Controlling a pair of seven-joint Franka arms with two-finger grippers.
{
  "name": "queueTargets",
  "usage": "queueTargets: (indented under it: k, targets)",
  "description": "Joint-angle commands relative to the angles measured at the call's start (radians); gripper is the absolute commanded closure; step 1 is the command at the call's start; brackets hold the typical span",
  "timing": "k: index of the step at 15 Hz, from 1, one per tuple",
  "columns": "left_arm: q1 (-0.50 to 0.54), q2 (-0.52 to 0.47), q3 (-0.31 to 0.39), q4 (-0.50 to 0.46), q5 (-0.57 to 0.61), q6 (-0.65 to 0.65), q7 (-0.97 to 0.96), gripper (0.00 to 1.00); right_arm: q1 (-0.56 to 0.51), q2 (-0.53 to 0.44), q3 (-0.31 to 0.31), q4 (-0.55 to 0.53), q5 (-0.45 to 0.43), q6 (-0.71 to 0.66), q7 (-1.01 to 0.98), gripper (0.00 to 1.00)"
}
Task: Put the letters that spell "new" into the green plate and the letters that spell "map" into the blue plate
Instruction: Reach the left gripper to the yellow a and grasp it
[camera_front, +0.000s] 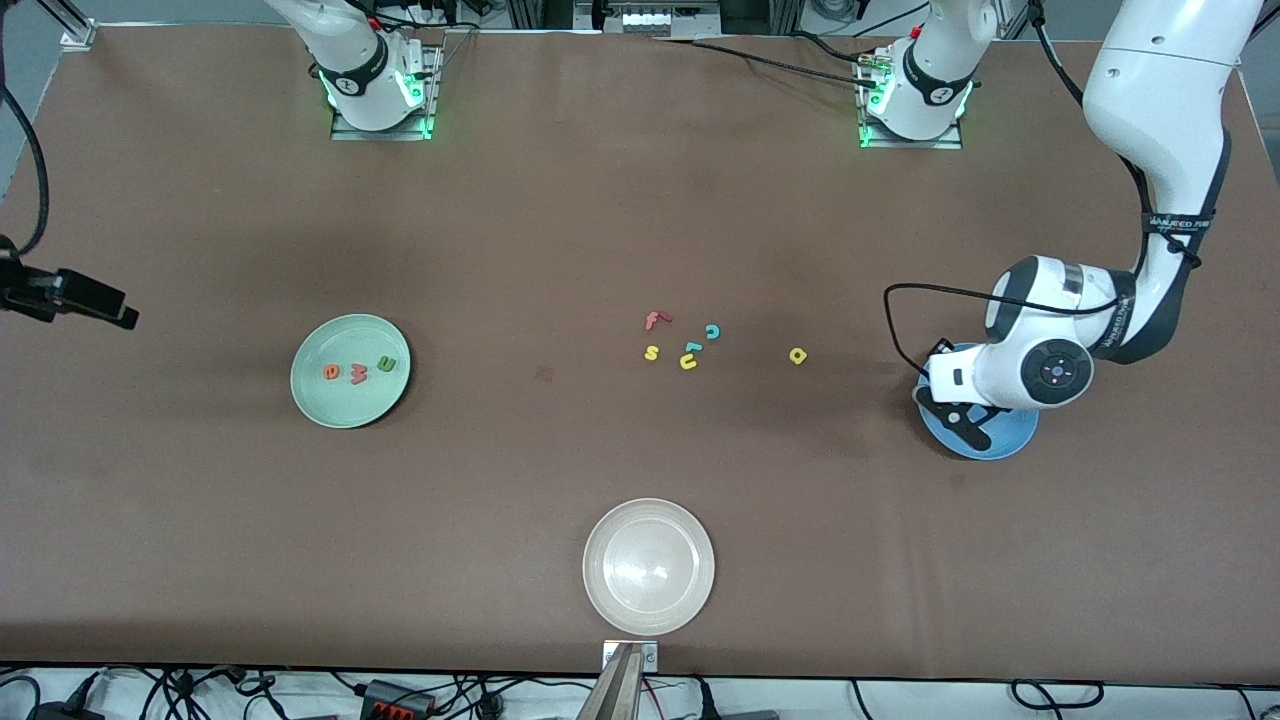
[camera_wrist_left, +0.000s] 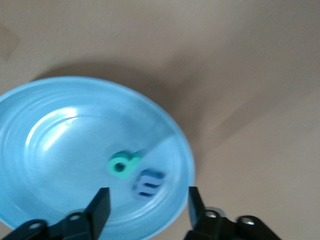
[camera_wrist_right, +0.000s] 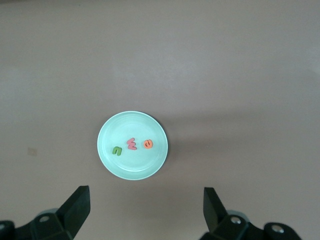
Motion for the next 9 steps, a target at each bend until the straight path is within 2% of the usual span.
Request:
queueTargets:
  k: [1, 4, 7, 8, 9]
  targets:
    - [0.006, -0.037, -0.094, -0.004, -0.036, -0.059, -0.191, 0.00, -0.009, -0.044, 0.034, -0.028, -0.073, -0.010, -0.022, 0.00]
    - [-0.002, -0.032, -0.174, -0.009, -0.114, -0.056, -0.455, 0.00, 0.060, -0.046, -0.042, -0.030, -0.098, -0.019, -0.039, 0.00]
    - [-0.017, 0.003, -0.258, -0.021, -0.117, 0.009, -0.758, 0.00, 0.055, -0.065, -0.043, -0.060, -0.093, -0.024, -0.040, 0.00]
    - [-0.030, 0.012, -0.263, -0.043, -0.116, 0.055, -0.843, 0.00, 0.055, -0.079, -0.044, -0.083, -0.090, -0.024, -0.040, 0.00]
    - [-0.051, 0.016, -0.263, -0.066, -0.103, 0.100, -0.850, 0.00, 0.055, -0.108, -0.043, -0.121, -0.087, -0.022, -0.040, 0.00]
